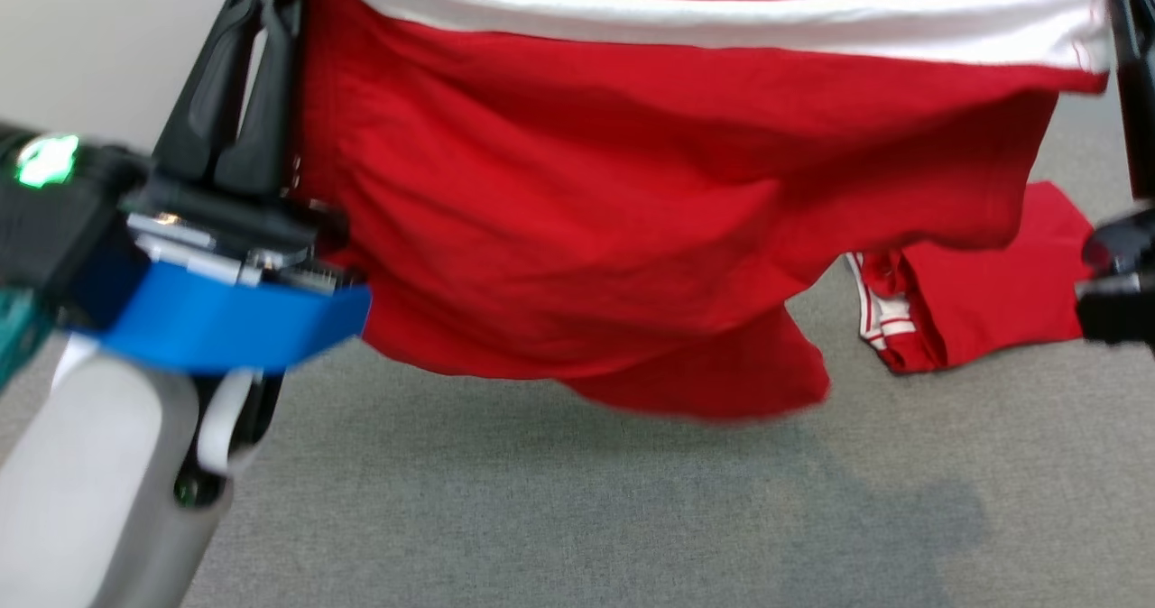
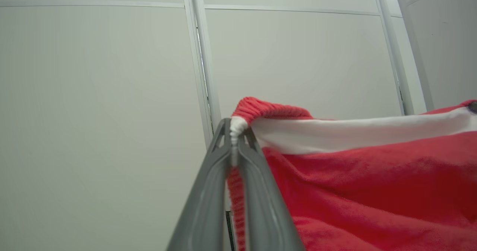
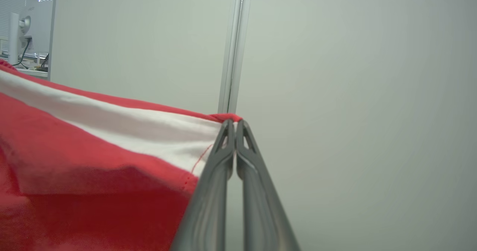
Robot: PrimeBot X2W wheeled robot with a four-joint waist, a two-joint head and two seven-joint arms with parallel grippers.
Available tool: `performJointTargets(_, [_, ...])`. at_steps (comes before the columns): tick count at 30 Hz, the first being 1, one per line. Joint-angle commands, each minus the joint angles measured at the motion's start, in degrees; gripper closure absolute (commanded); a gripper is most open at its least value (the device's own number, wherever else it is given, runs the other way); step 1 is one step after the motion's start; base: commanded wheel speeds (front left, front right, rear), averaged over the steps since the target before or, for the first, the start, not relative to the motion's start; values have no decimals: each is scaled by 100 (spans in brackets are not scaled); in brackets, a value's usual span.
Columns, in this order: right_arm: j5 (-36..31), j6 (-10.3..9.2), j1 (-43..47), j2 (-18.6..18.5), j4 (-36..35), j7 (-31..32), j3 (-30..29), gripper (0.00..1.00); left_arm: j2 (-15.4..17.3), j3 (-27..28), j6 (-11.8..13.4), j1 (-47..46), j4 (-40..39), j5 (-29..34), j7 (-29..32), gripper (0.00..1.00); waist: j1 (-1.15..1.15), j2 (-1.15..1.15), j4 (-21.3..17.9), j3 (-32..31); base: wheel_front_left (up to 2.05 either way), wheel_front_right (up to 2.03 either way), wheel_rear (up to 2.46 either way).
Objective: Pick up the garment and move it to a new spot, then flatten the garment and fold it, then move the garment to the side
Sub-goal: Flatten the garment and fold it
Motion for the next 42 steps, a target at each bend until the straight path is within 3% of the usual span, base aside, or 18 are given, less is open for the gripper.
performJointTargets(1, [81,-1,-299,-57,221,33,61,100,-68,-14,-101,-287,286,-110,18,100,1,1,67,160,0,0,0])
performJointTargets(10, [510,0,-2746,75,2594,-395,836,100,-938,154,-919,-2365,3554,-854,-450,100,1,1,89,928,0,0,0])
performJointTargets(16, [596,-1,-4048,629,4399,-1170,1075,100,-1370,518,-1082,-3471,5825,-1139,-1055,100,1,1,-65,1107,0,0,0])
performJointTargets(22, [534,-1,-4220,1350,6308,-1933,1253,100,-1704,615,-1202,-3426,7737,-1370,-1200,100,1,1,-213,1151,0,0,0])
performJointTargets(27, [834,0,-3750,1538,7370,-2211,2001,100,-2004,501,-1365,-3043,8706,-1421,-1227,100,1,1,-218,1312,0,0,0])
performJointTargets(35, [1756,1,-2549,1544,7426,-2463,3041,100,-2226,280,-1544,-2023,9017,-1387,-1335,100,1,1,-111,1382,0,0,0])
performJointTargets(38, [1775,1,-2082,1492,6979,-2482,2949,100,-2090,392,-1579,-1644,8655,-1356,-1361,100,1,1,-95,1297,0,0,0])
performJointTargets(42, [1470,1,-1068,1292,5950,-2481,2666,100,-1885,636,-1538,-738,7597,-1088,-1361,100,1,1,-81,1057,0,0,0])
